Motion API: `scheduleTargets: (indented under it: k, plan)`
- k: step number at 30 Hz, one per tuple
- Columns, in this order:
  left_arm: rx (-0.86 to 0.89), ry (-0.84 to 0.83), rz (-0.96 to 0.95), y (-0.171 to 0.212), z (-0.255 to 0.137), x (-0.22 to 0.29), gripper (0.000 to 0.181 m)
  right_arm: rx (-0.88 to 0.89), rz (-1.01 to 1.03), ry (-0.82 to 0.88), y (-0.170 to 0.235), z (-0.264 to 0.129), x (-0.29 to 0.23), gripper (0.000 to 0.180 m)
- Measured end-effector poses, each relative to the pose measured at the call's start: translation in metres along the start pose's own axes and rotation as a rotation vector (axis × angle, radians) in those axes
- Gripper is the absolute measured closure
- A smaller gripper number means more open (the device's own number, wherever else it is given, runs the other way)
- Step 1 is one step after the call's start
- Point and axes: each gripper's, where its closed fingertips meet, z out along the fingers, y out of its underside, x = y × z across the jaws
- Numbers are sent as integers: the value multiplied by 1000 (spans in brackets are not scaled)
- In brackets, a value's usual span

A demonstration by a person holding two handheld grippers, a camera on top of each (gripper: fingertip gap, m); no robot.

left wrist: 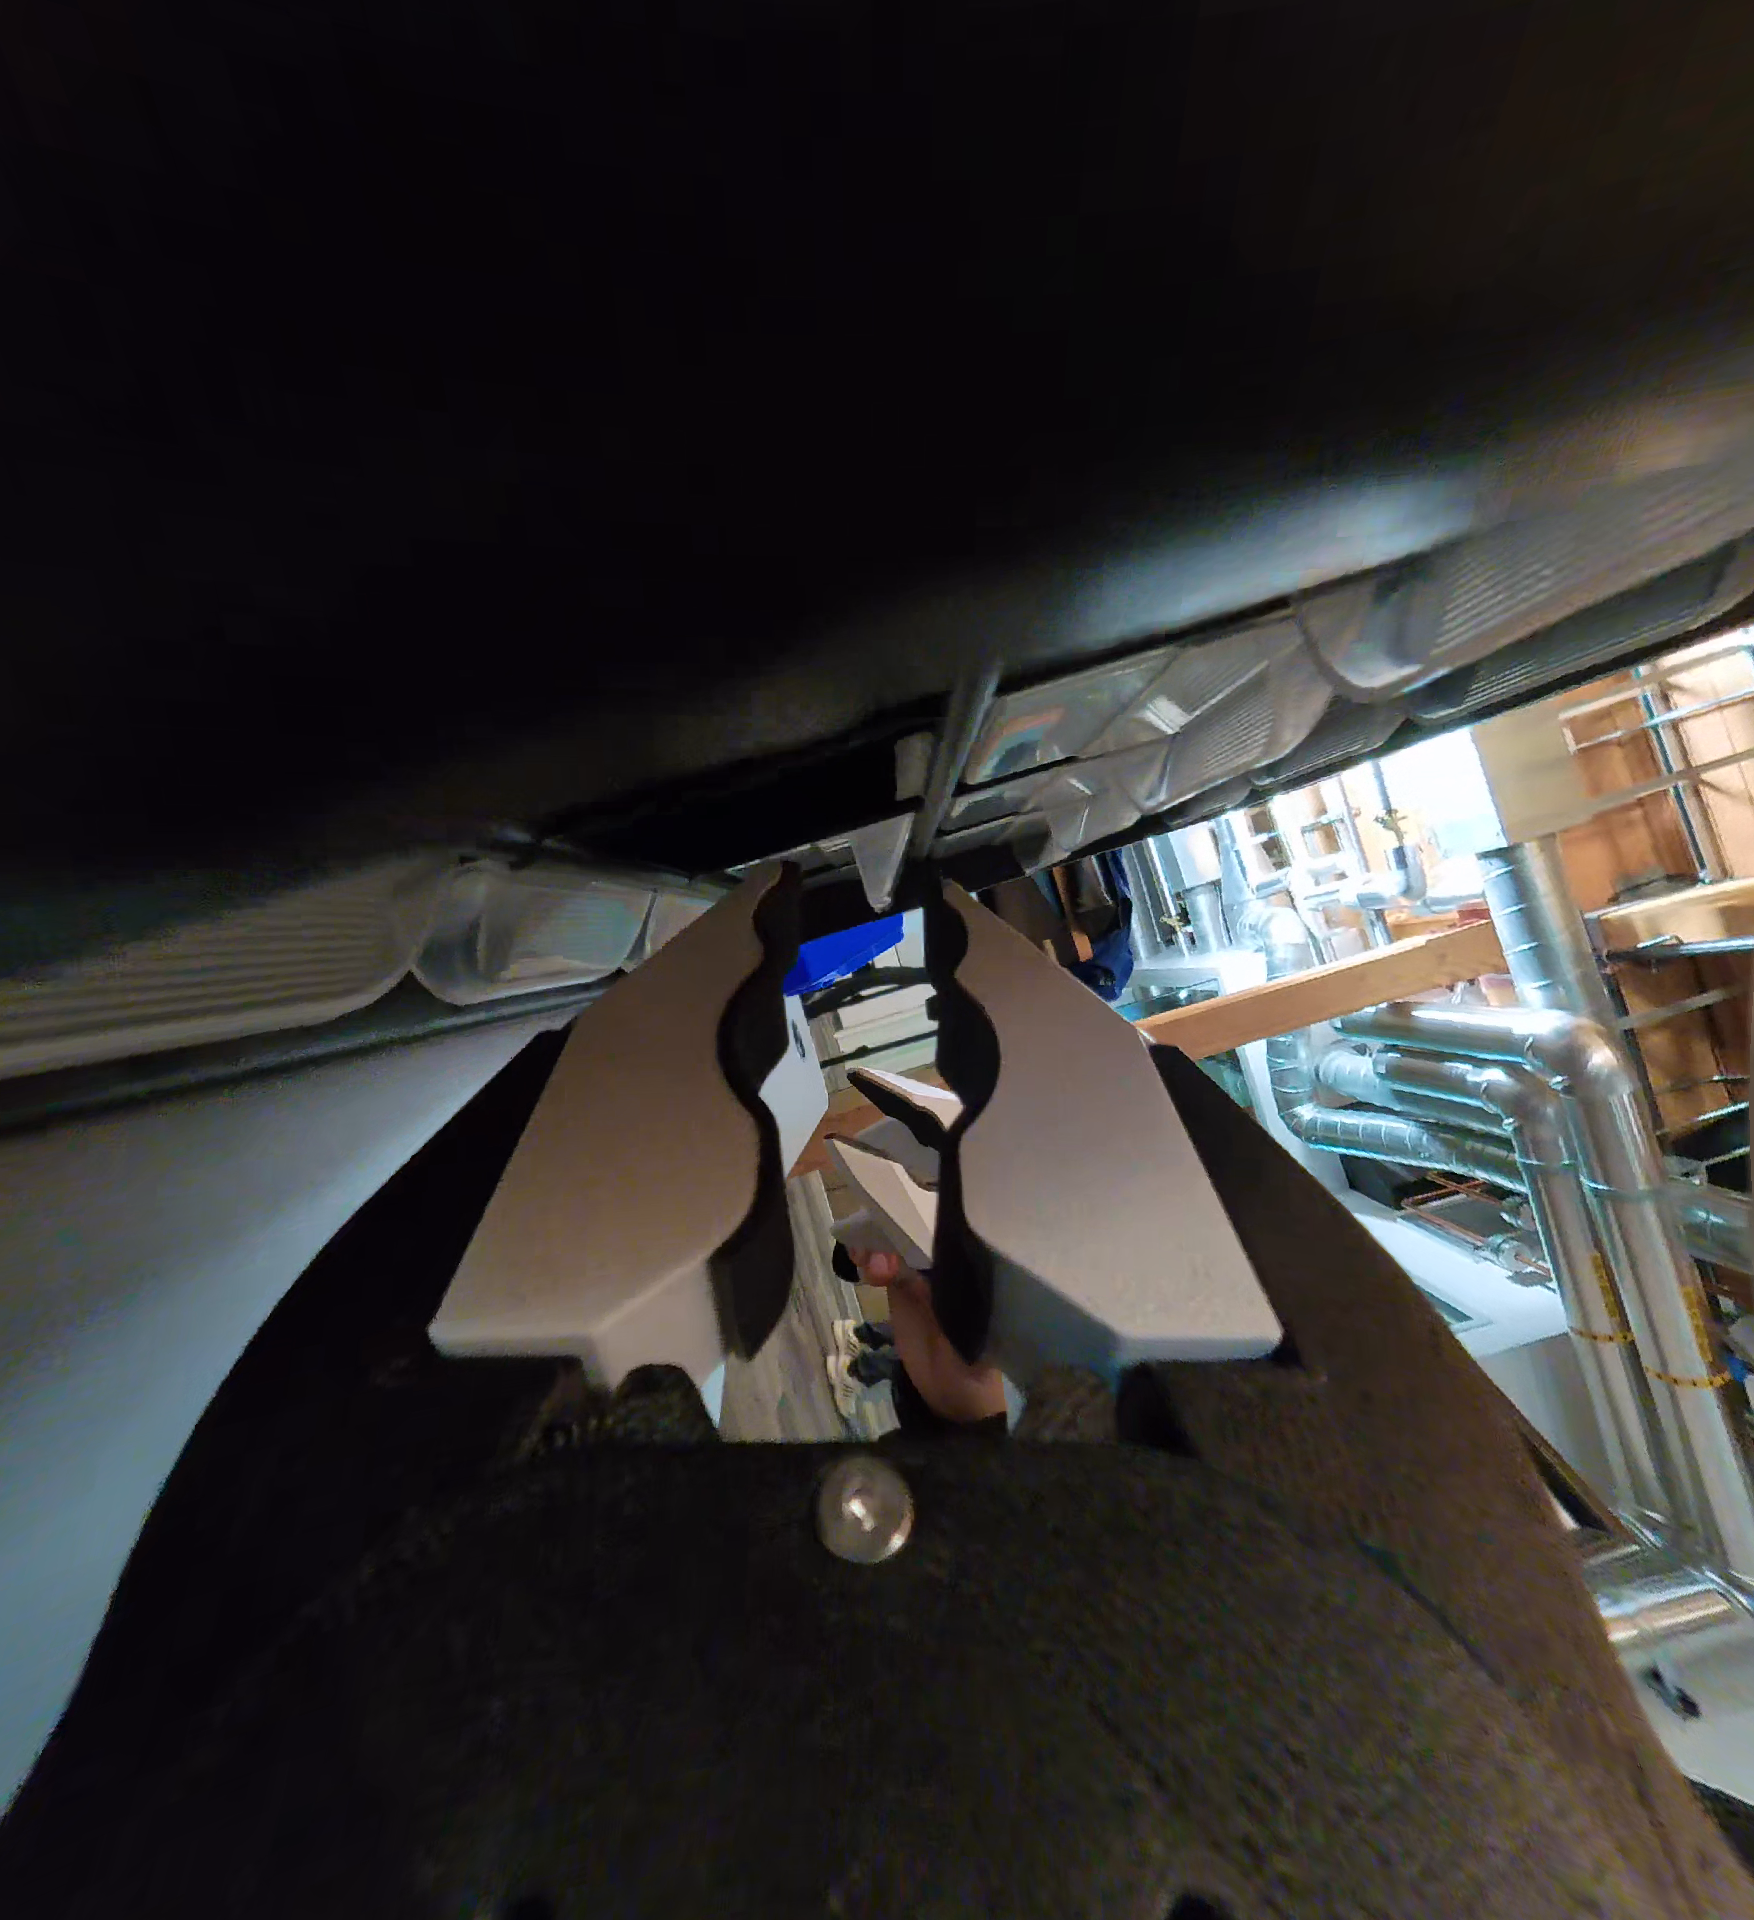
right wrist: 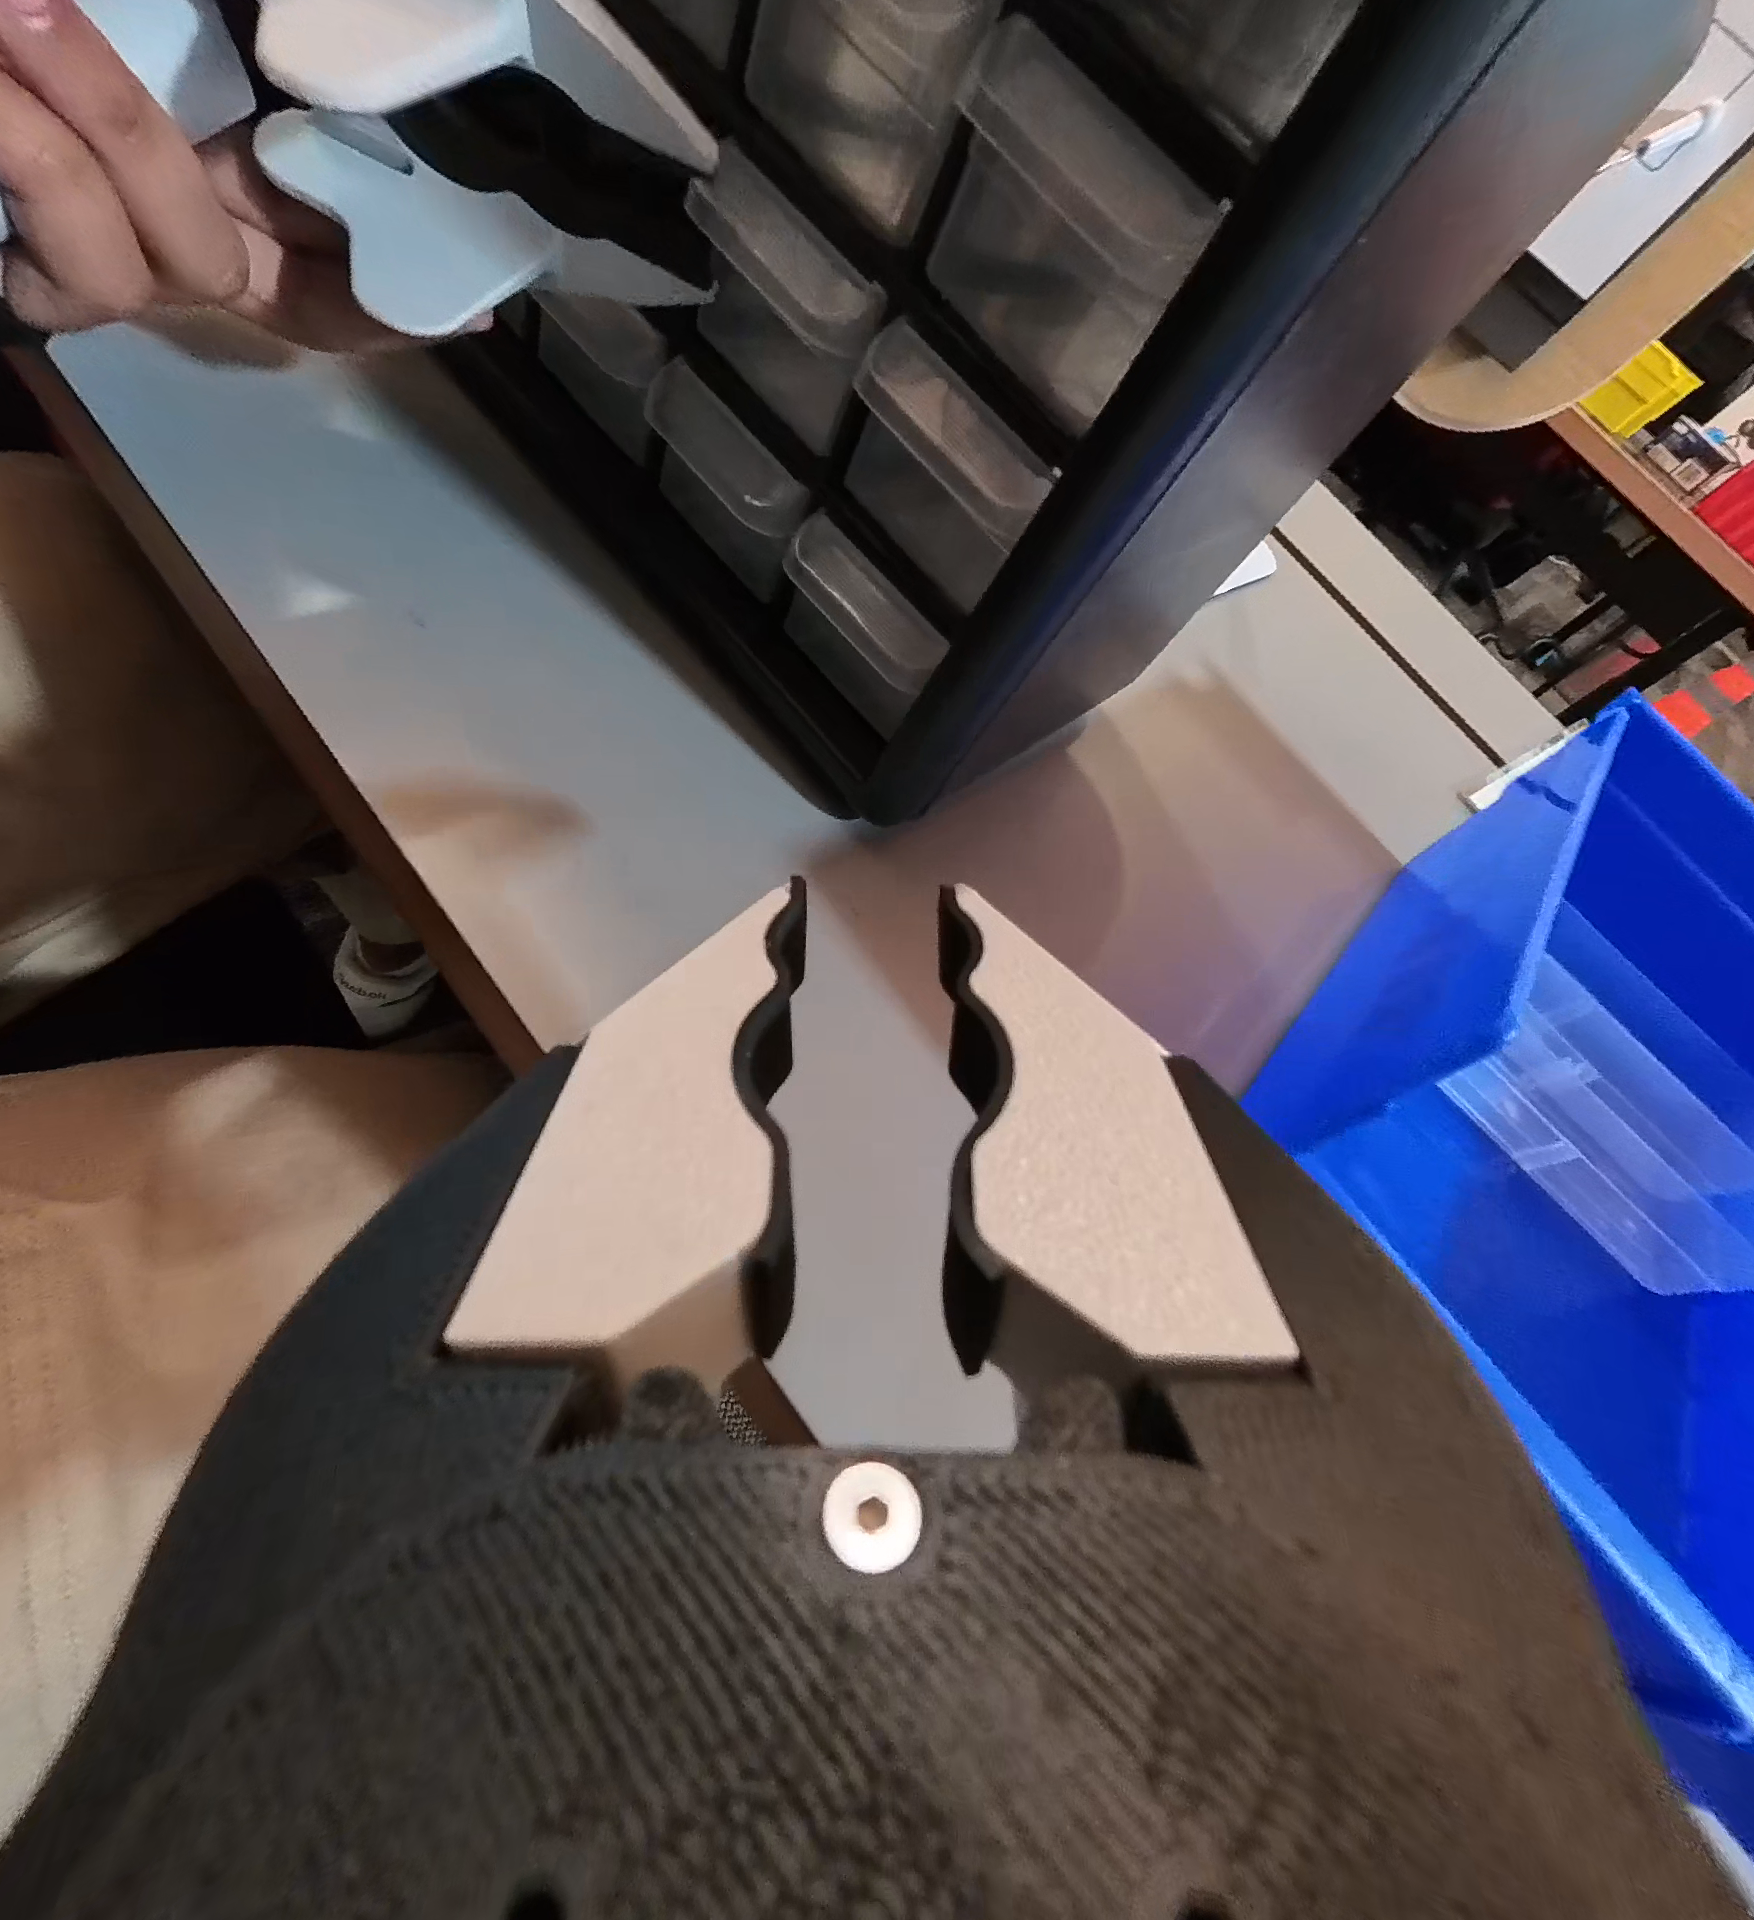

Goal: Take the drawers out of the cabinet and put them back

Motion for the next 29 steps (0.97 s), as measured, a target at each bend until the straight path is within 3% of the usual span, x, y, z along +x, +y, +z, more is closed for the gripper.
scheduleTargets:
  k: [1,5,19,21,23,26,29]
  plan:
    - [-5,1,-6,1,0,-1,163,0,-2,-3,0,1,-1,155]
    - [-19,26,-5,2,0,2,178,1,-11,-12,-2,3,-2,155]
    - [-18,18,-4,1,-6,2,181,9,-44,-33,-7,9,-7,155]
    - [-16,5,-13,1,-5,-1,177,10,-44,-38,-7,11,-7,155]
    - [-8,5,-31,0,-3,-2,158,9,-46,-43,-7,12,-8,155]
    - [-21,9,-48,1,1,-2,156,7,-50,-44,-7,14,-8,155]
    - [-32,14,-28,2,1,0,175,6,-54,-45,-8,16,-8,155]
